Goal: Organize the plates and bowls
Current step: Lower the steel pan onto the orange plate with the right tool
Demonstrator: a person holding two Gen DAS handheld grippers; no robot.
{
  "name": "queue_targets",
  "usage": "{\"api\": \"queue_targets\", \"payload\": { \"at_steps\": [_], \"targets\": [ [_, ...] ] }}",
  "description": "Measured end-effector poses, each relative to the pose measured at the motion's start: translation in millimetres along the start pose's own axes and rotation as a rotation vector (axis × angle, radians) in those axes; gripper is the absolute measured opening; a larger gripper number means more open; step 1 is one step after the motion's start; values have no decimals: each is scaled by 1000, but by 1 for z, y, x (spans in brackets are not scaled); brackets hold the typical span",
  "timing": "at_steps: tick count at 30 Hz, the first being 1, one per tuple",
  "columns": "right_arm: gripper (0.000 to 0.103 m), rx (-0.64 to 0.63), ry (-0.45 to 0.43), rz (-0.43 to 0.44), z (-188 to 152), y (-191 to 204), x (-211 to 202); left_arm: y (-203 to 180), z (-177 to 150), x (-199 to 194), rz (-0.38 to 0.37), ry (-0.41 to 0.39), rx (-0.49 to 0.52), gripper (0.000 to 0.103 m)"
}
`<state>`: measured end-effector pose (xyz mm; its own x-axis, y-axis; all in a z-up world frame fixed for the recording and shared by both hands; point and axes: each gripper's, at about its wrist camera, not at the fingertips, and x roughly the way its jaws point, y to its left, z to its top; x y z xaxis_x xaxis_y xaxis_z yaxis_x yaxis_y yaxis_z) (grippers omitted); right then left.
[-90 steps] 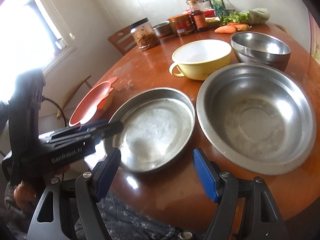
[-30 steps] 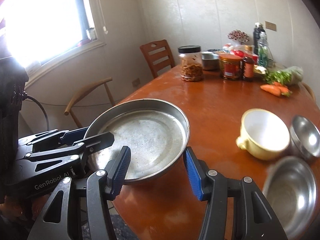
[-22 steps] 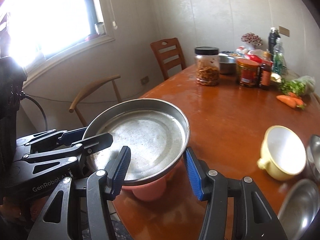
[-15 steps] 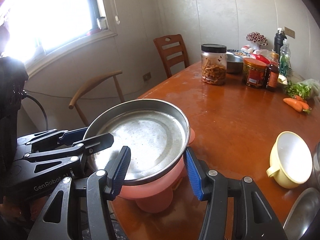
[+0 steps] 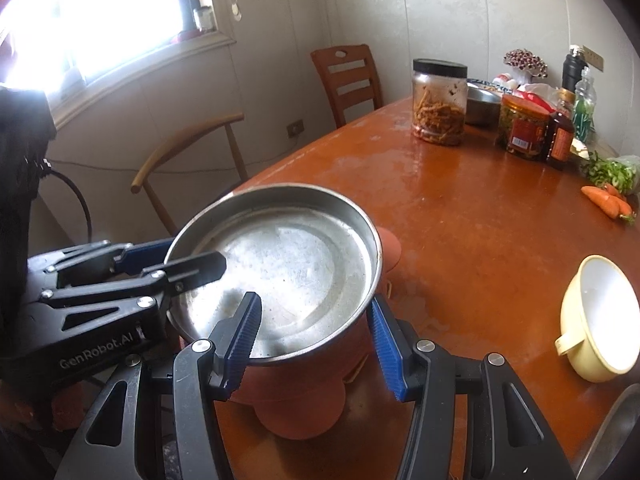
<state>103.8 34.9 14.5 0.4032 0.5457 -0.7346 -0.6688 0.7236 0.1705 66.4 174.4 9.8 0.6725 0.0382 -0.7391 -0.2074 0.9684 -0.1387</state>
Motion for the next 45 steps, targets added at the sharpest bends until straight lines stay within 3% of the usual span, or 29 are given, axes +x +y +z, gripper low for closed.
{"api": "queue_targets", "payload": {
  "at_steps": [25,32,45],
  "targets": [
    [59,-150,31,-97,-13,13,11,-4,-5,8,1,51,22,39],
    [60,-130,35,-85,-14,8,9,-3,-6,7,-18,64,15,39],
    [65,-124,16,-77,-13,5,2,-4,-4,0,13,53,12,40]
  ]
}}
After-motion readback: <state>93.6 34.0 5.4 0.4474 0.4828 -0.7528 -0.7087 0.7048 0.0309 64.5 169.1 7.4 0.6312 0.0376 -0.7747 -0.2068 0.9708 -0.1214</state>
